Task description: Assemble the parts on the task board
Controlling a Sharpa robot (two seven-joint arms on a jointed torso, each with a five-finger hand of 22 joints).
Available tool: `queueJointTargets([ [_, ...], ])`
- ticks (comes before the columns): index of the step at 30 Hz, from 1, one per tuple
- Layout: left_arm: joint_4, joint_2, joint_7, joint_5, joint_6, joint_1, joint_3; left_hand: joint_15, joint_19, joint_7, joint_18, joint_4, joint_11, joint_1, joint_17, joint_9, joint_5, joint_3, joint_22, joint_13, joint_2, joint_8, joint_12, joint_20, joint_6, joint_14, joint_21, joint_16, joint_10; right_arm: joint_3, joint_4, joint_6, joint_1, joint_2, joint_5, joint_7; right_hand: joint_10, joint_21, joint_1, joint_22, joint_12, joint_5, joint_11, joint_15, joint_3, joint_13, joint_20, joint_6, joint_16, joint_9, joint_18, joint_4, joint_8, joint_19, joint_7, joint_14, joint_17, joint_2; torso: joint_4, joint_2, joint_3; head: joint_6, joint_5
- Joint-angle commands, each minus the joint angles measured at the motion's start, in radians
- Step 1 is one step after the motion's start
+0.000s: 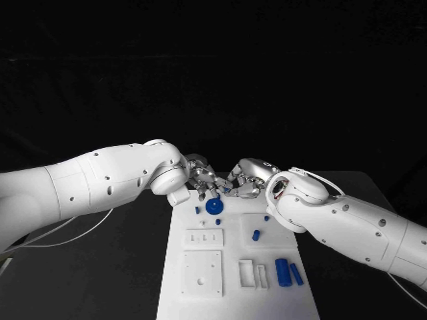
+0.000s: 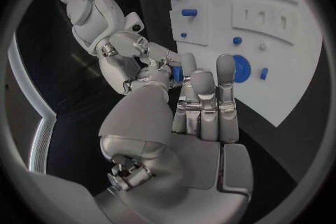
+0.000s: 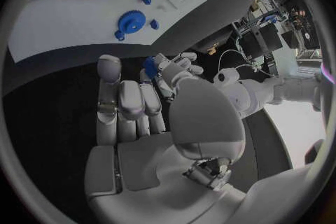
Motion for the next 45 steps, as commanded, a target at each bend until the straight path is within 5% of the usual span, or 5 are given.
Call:
queueJointTargets([
  [1, 0.002, 0.005, -0.006, 0.005, 0.008, -0.003, 0.001, -0.002, 0.008, -0.006, 0.011, 0.010, -0.005, -0.004, 0.000, -0.001, 0.008, 0.001, 0.002, 0.002, 0.012, -0.003, 0.004, -0.001, 0.001, -0.002, -0.006, 0.005, 0.047, -0.002, 0.002, 0.020, 0.000, 0.002, -0.028, 0.002, 0.000, 0.003, 0.003, 0.001, -0.001, 0.004, -0.004, -0.007, -0.006, 0.000, -0.007, 0.007, -0.001, 0.001, -0.016, 0.002, 0.007, 0.042, 0.000, 0.001, 0.001, 0.001, 0.0005, 0.000, 0.0004, -0.003, -0.001],
  [24, -0.008, 0.015, -0.019, 0.010, 0.013, -0.009, 0.001, -0.006, 0.011, -0.013, 0.010, -0.094, -0.010, 0.067, 0.002, 0.020, 0.106, 0.169, 0.049, -0.002, 0.065, -0.003, 0.006, -0.005, 0.005, -0.004, -0.023, 0.019, 0.047, -0.005, 0.004, 0.021, 0.000, 0.005, -0.040, -0.001, 0.001, 0.003, 0.004, 0.002, -0.001, 0.022, -0.006, -0.008, -0.007, 0.001, -0.008, 0.010, -0.001, 0.003, -0.017, -0.001, 0.006, 0.042, -0.001, 0.001, 0.002, 0.002, -0.0007, 0.001, 0.0015, -0.005, 0.000],
  [29, -0.009, 0.016, -0.022, 0.023, 0.008, -0.010, 0.000, -0.006, 0.009, -0.013, 0.013, -0.141, -0.009, 0.010, 0.002, 0.066, 0.076, 0.365, 0.072, -0.005, 0.027, -0.001, 0.009, -0.004, 0.010, -0.004, -0.028, 0.023, 0.048, -0.005, 0.007, 0.024, 0.000, 0.005, -0.042, -0.002, 0.001, 0.003, 0.004, 0.002, -0.001, 0.022, -0.006, -0.008, -0.007, 0.001, -0.008, 0.010, -0.001, 0.003, -0.017, -0.001, 0.006, 0.042, -0.001, 0.001, 0.002, 0.002, -0.0007, 0.001, 0.0023, -0.007, -0.001],
  [35, -0.006, 0.016, -0.032, 0.056, 0.001, -0.011, 0.000, -0.009, 0.011, -0.022, 0.012, -0.166, -0.013, 0.000, 0.004, 0.137, 0.088, 0.406, 0.091, -0.006, 0.017, 0.005, 0.018, -0.006, 0.034, -0.004, -0.033, 0.029, 0.048, -0.006, 0.000, 0.023, 0.000, 0.007, -0.046, -0.004, 0.000, 0.003, 0.004, 0.002, -0.001, 0.022, -0.006, -0.008, -0.007, 0.001, -0.008, 0.010, -0.001, 0.003, -0.017, -0.001, 0.006, 0.042, -0.001, 0.001, 0.002, 0.002, -0.0001, 0.001, 0.0020, -0.010, 0.001],
  [45, 0.004, 0.013, -0.056, 0.086, -0.004, -0.012, -0.001, -0.018, 0.011, -0.038, 0.010, -0.225, -0.020, -0.028, 0.008, 0.273, 0.228, 0.458, 0.127, -0.021, -0.026, 0.002, 0.049, -0.016, 0.083, 0.002, -0.036, 0.043, 0.051, -0.006, -0.004, 0.016, 0.000, 0.006, -0.052, -0.008, 0.000, 0.002, 0.002, 0.002, -0.003, 0.025, -0.005, -0.007, -0.008, 0.000, -0.008, 0.008, -0.003, 0.002, -0.016, -0.002, 0.006, 0.042, 0.000, 0.001, 0.000, 0.000, -0.0011, 0.000, 0.0016, -0.015, -0.001],
])
